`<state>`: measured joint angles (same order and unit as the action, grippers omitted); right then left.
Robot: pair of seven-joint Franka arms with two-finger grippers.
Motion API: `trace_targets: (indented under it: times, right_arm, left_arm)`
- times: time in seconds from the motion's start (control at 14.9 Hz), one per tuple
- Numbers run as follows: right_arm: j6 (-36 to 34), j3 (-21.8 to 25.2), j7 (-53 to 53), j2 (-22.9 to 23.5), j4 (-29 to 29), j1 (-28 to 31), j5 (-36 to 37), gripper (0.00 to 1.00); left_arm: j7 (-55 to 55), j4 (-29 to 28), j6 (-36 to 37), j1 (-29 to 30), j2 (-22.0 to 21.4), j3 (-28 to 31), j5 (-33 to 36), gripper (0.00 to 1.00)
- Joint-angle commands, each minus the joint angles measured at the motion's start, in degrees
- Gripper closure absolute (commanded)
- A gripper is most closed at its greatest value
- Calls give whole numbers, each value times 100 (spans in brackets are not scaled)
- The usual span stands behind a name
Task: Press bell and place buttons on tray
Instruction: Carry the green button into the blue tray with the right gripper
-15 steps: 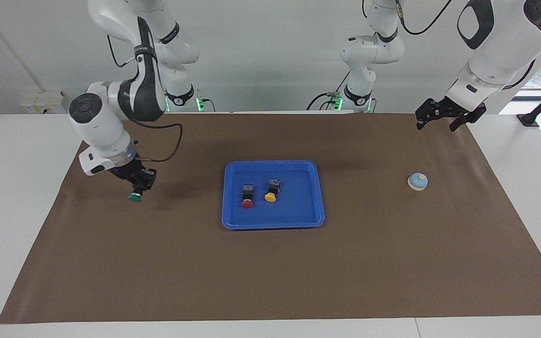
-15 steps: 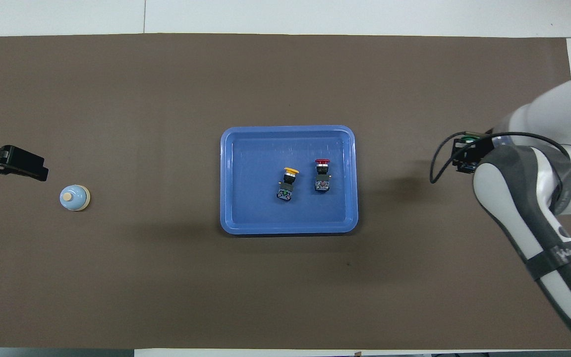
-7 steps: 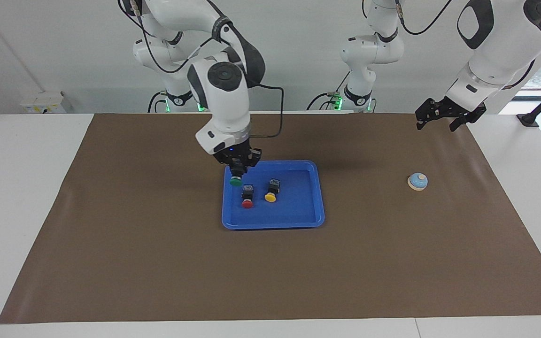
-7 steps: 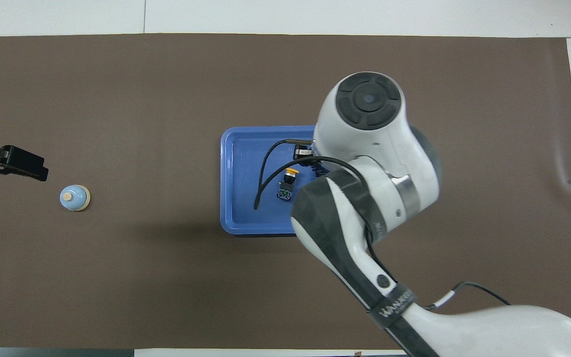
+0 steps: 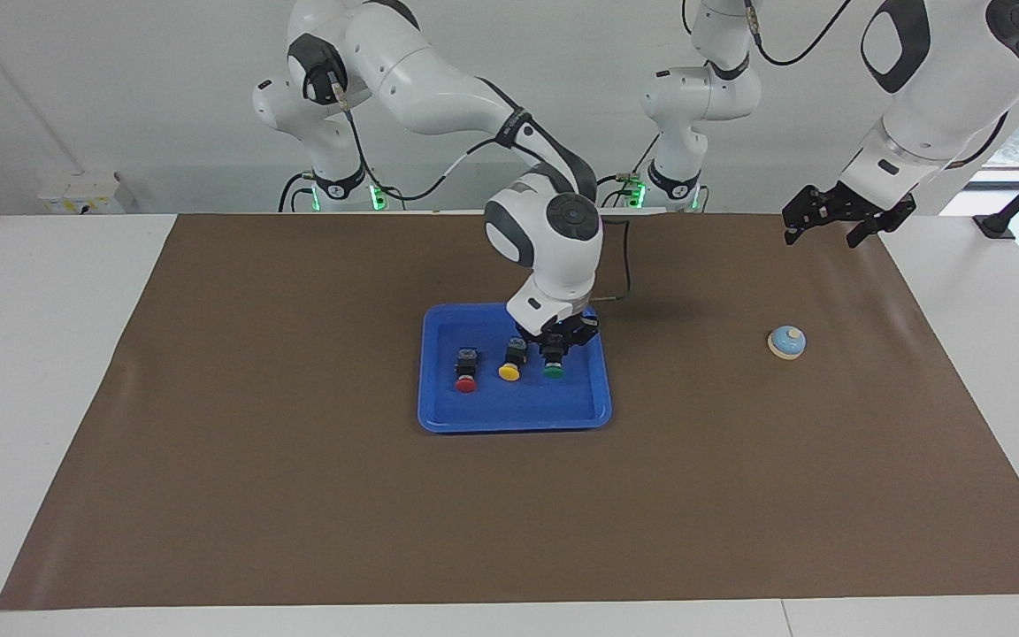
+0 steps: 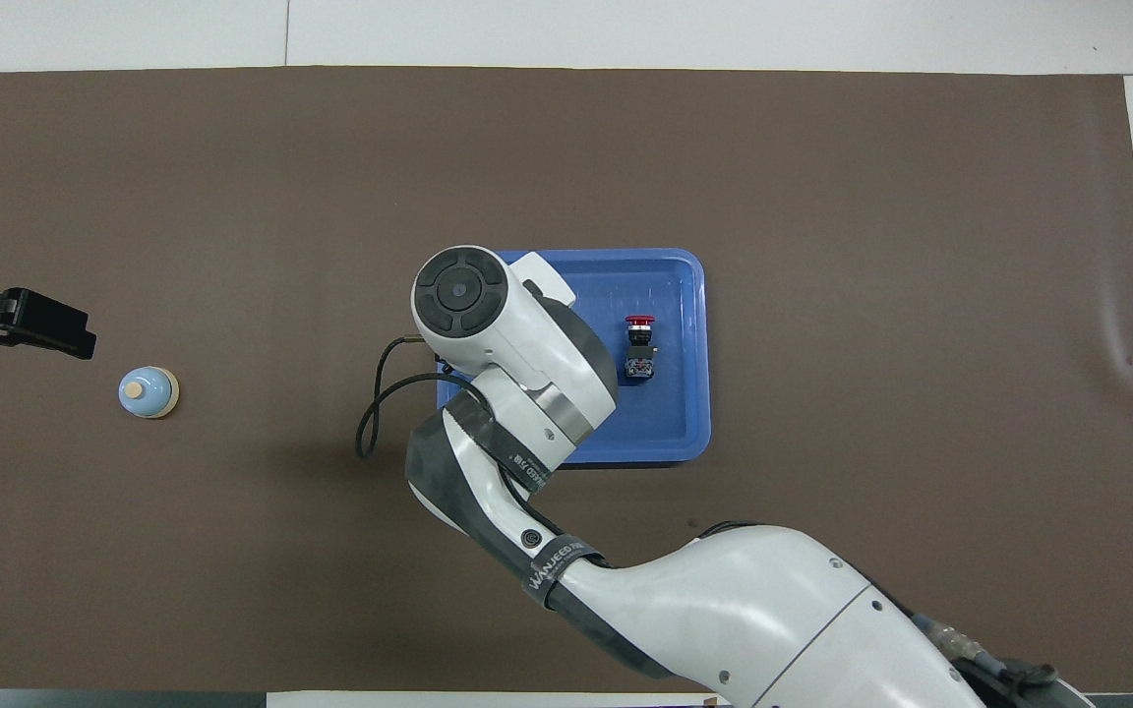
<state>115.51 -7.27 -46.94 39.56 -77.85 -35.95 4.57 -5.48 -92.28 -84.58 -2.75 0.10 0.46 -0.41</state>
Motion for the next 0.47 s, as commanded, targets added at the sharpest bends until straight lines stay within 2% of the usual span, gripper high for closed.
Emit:
trace_targets:
  times: [0.0, 0.27, 0.34, 0.4]
  right_arm:
    - [-2, 7, -35, 219, 235, 17, 158, 100]
    - [-3, 7, -104, 211, 244, 0, 88, 100]
    - [-2, 7, -140, 184, 244, 0, 79, 25]
    - [-46, 7, -227, 149, 244, 0, 70, 0]
  left_arm:
    - [47, -123, 29, 38, -133, -29, -20, 0]
    - [38, -123, 38, 38, -133, -29, -20, 0]
    - [38, -123, 38, 38, -133, -29, -20, 0]
    - [46, -123, 38, 38, -133, -29, -20, 0]
